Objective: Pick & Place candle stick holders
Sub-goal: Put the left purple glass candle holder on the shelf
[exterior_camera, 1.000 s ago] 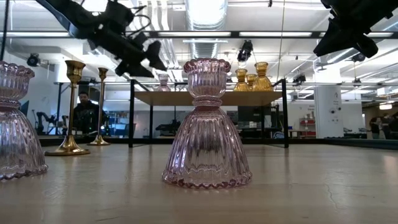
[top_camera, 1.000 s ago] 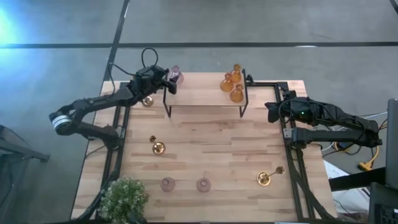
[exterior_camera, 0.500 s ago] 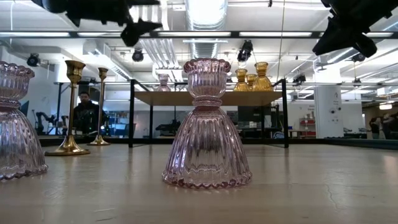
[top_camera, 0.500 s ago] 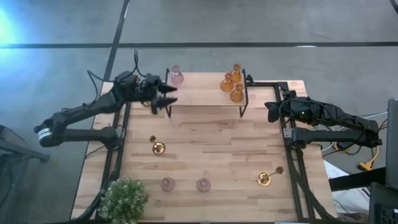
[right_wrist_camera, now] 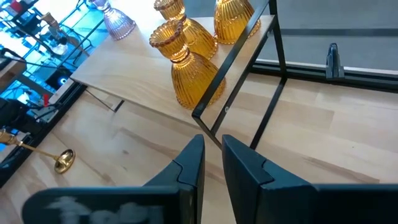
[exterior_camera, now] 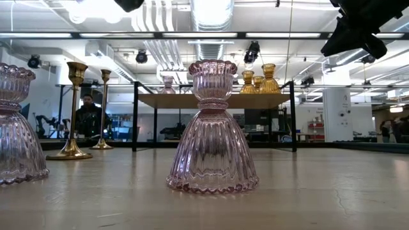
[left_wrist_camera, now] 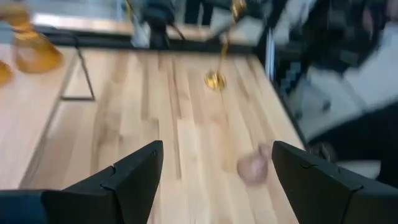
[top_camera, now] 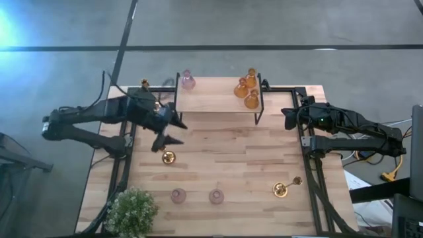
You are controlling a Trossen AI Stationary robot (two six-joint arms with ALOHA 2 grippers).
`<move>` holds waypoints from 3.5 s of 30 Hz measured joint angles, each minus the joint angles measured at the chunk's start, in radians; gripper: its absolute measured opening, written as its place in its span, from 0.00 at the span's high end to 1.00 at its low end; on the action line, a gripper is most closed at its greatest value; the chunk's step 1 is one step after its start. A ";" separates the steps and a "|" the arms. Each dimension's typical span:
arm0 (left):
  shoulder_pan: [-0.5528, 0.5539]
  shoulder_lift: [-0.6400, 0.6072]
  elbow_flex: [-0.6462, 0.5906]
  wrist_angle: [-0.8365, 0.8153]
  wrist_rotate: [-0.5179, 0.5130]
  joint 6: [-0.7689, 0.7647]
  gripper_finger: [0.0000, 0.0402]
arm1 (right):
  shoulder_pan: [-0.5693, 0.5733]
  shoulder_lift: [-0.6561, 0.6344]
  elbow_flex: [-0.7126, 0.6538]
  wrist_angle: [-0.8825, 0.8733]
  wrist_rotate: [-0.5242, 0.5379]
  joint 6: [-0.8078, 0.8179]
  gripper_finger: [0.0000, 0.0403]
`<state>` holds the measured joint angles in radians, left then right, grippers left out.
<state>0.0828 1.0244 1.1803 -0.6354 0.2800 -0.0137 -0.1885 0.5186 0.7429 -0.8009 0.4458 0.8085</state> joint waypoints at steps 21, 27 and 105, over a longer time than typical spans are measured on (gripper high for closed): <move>-0.253 0.352 0.163 -0.226 -0.037 0.280 0.25 | 0.000 0.000 0.000 -0.001 0.000 -0.001 0.88; -0.327 0.374 0.158 -0.329 -0.126 0.367 0.27 | 0.000 0.000 0.000 -0.002 0.000 -0.004 0.88; -0.477 0.472 -0.218 0.041 -0.026 0.204 0.44 | 0.000 0.002 -0.018 -0.002 -0.003 -0.023 0.88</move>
<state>-0.3939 1.4963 0.9623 -0.5941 0.2541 0.1901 -0.1883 0.5205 0.7254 -0.8032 0.4423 0.7853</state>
